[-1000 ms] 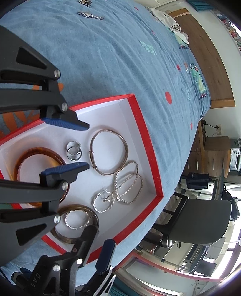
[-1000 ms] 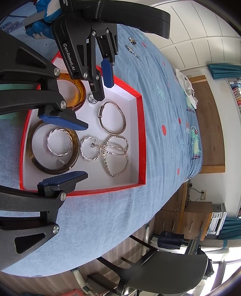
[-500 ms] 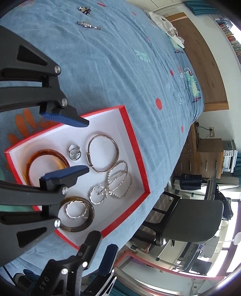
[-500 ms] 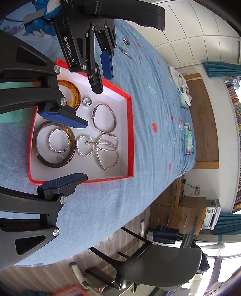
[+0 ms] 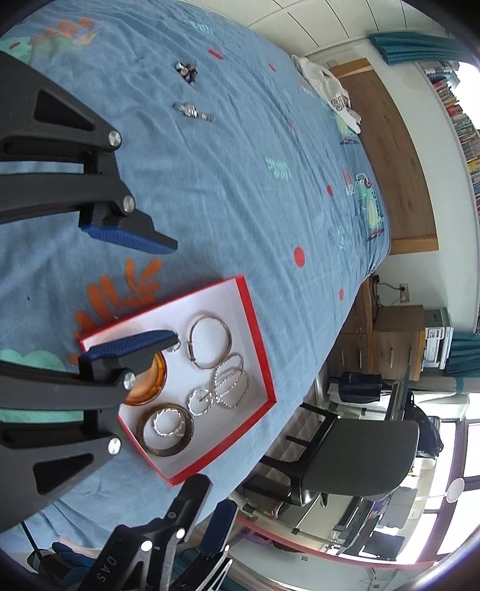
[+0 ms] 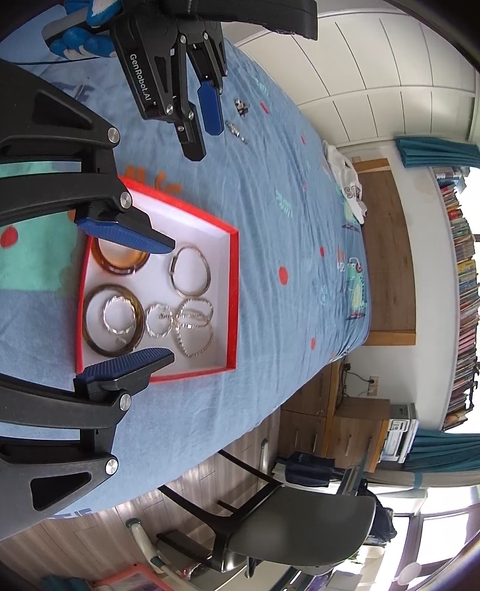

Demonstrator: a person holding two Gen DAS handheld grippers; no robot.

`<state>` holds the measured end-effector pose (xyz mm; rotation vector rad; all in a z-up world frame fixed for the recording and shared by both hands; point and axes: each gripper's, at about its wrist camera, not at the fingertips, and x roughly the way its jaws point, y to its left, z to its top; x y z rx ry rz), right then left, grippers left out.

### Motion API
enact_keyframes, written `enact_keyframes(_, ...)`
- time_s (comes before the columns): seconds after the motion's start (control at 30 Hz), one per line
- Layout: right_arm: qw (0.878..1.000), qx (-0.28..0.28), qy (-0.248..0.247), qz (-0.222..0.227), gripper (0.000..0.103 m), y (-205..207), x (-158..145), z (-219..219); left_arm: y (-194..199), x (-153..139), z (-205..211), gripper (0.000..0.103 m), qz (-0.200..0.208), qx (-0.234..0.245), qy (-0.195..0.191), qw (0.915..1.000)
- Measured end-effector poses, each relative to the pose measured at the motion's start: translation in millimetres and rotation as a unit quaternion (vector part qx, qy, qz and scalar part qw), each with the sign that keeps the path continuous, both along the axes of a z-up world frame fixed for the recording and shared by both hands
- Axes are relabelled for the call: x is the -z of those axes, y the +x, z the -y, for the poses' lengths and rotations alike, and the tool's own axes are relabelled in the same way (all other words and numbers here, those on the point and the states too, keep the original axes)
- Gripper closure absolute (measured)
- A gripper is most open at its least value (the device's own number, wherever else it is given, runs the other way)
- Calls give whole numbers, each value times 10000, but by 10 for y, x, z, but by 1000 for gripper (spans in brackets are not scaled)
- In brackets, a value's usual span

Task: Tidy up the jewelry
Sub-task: 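Withdraw both grippers toward the beaded bracelet and silver watch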

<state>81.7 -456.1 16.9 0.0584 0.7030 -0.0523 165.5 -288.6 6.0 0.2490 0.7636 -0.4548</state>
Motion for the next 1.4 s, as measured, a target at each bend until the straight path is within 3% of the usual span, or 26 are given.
enact_keyframes(0.8,9973,-734,-50,79,49,37,-169,-766,-105,-179,-884,62,180,-803,107,9965)
enact_keyframes(1.4,9901,-1400,-61,-38,47,380,-95,-1486,78,-52,-1691,62,125,-1540,218,9878)
